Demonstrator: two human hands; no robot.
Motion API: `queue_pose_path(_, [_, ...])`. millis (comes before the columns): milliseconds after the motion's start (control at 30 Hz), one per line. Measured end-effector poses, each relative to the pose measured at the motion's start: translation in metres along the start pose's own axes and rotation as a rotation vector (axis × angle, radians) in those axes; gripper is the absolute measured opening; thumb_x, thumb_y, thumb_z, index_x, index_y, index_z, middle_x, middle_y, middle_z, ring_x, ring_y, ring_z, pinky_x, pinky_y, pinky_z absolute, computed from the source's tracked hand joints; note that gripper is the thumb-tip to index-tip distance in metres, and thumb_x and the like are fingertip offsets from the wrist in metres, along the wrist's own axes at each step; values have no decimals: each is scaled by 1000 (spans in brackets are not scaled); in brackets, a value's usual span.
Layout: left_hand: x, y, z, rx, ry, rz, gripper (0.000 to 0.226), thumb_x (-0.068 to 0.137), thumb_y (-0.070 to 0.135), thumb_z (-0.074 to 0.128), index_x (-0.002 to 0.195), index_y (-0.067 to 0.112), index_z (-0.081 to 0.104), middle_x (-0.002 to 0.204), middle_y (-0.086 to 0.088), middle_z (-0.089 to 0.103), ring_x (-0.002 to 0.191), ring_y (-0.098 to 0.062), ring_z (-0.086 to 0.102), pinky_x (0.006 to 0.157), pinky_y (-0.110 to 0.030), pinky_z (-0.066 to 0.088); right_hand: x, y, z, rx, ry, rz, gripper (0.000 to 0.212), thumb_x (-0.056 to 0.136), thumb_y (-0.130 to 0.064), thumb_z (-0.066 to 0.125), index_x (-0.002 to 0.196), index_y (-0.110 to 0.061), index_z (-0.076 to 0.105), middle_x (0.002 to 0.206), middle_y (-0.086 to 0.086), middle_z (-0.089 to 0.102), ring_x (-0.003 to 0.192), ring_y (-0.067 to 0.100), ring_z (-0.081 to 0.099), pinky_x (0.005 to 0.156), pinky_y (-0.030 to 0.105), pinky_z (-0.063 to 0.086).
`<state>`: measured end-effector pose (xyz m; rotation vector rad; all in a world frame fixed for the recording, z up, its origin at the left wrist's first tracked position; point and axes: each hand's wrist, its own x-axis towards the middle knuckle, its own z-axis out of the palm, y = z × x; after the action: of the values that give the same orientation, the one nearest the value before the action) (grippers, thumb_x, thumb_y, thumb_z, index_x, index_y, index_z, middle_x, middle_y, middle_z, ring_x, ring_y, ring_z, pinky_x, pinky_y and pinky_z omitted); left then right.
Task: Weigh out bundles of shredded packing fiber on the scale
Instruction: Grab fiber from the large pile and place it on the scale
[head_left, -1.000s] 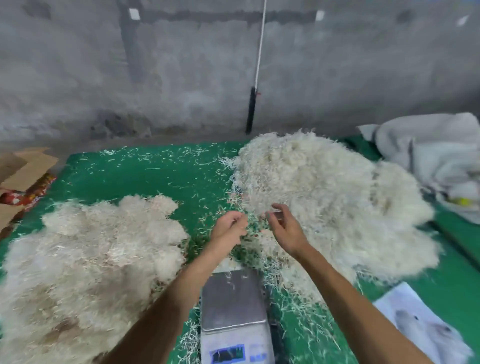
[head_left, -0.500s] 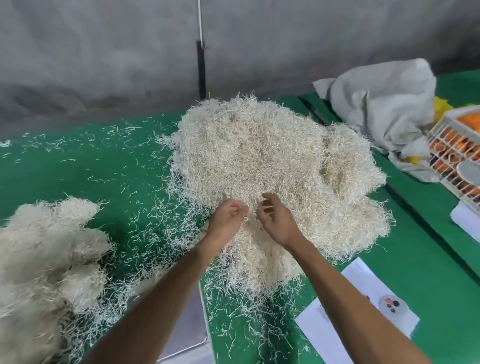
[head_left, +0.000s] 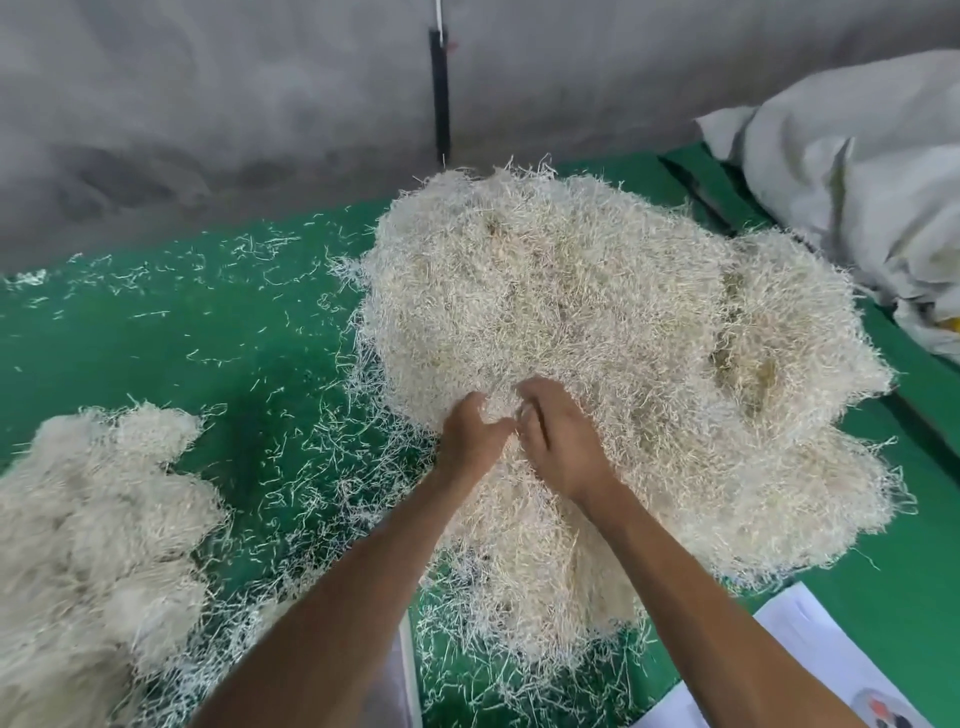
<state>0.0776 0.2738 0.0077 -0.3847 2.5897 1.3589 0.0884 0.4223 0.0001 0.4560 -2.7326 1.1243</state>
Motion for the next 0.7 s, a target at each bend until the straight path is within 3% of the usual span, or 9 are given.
queue_pose_path(67, [-2,1,-23,-2,62,92,42,89,32,69,126,14,61,108,-1,69,95,-18,68,79,-27,53,-2,-1,0,-107,-40,-47,35,111,-41,42,134,-18,56,119,1,63,107,11,57,104,39,50])
queue_pose_path(133, [-6,6,-53,-70,95,93,7,88,30,65,84,27,60,63,15,50,53,-4,49,55,-18,41,-3,-6,-2,-269,-93,-97,67,105,-64,36,147,-15,50,149,13,53,136,26,48,118,45,31])
queue_pose_path(233, [-25,13,-93,-262,119,34,25,88,25,61,68,21,47,48,11,37,43,-10,30,43,-18,32,-3,-25,-10,-370,-120,-29,97,91,-84,28,159,-15,33,165,15,33,150,32,33,121,47,17])
queue_pose_path(333, [-61,22,-127,-394,35,43,18,89,29,59,86,14,52,60,6,41,50,-11,33,44,-20,34,-5,-43,-17,-421,-162,36,103,89,-79,50,164,-17,16,170,12,20,155,33,22,123,46,9])
queue_pose_path(400, [-86,24,-148,-453,68,48,22,96,27,55,106,8,57,75,1,52,62,-11,48,43,-21,44,-11,-56,-22,-448,-186,57,108,87,-71,62,164,-17,10,171,10,15,157,33,19,126,46,11])
queue_pose_path(467, [-109,20,-167,-477,106,58,25,97,15,55,121,8,58,99,-8,61,83,-19,61,55,-12,53,-19,-73,-27,-432,-171,79,109,85,-66,67,163,-15,11,171,10,15,157,35,19,125,44,9])
queue_pose_path(567, [-144,0,-185,-308,153,25,72,82,-18,55,113,47,47,136,-6,45,110,-30,60,89,-38,59,-31,-107,-31,-453,-150,79,111,85,-72,64,163,-14,11,171,13,15,157,34,18,122,40,6])
queue_pose_path(600, [-150,-1,-190,-396,182,-16,80,79,-22,55,105,54,42,139,-5,41,106,-29,61,84,-39,60,-35,-119,-31,-457,-149,66,114,83,-72,66,163,-14,10,171,13,15,157,34,18,123,40,6])
queue_pose_path(700, [-168,-9,-197,-428,137,-7,80,79,-21,57,100,55,42,137,-6,43,86,-19,60,52,-18,49,-46,-156,-28,-429,-135,-37,122,76,-66,78,164,-19,8,171,12,15,156,33,19,128,47,15])
